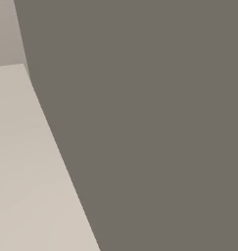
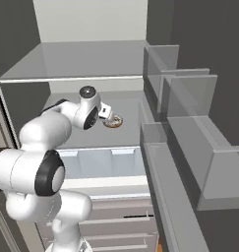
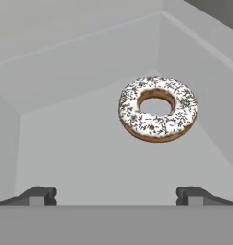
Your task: Take the donuts from the fridge and place them on the empty tray on the dining counter.
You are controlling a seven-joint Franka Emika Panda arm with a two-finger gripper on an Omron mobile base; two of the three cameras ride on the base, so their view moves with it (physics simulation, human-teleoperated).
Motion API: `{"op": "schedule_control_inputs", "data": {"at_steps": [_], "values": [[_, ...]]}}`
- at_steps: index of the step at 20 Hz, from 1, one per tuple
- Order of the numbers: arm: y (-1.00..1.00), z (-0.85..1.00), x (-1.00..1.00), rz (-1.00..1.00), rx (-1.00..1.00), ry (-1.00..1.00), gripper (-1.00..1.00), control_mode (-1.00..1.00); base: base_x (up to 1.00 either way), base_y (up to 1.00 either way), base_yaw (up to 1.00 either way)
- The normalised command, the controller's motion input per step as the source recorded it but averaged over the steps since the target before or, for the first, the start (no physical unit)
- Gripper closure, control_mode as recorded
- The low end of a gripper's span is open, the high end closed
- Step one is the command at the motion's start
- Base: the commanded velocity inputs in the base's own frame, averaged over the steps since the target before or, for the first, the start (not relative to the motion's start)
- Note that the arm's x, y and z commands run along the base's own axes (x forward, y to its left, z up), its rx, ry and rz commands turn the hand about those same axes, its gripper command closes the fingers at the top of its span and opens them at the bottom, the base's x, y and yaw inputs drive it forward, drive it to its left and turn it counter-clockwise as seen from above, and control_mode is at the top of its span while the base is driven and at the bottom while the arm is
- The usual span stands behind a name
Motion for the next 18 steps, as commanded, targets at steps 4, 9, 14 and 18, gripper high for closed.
{"op": "schedule_control_inputs", "data": {"at_steps": [4, 9, 14, 18], "values": [[0.09, -0.11, 0.37, 0.03, -0.07, 0.00, -1.00, -1.00, 0.00, 0.00, 0.00], [0.06, -0.16, 0.32, 0.01, -0.05, 0.01, -1.00, -1.00, 0.00, 0.00, 0.00], [0.00, -0.11, 0.43, 0.00, -0.03, 0.01, -1.00, -1.00, 0.00, 0.00, 0.00], [0.00, -0.10, 0.29, 0.00, 0.00, 0.03, -1.00, -1.00, 0.00, 0.00, 0.00]]}}
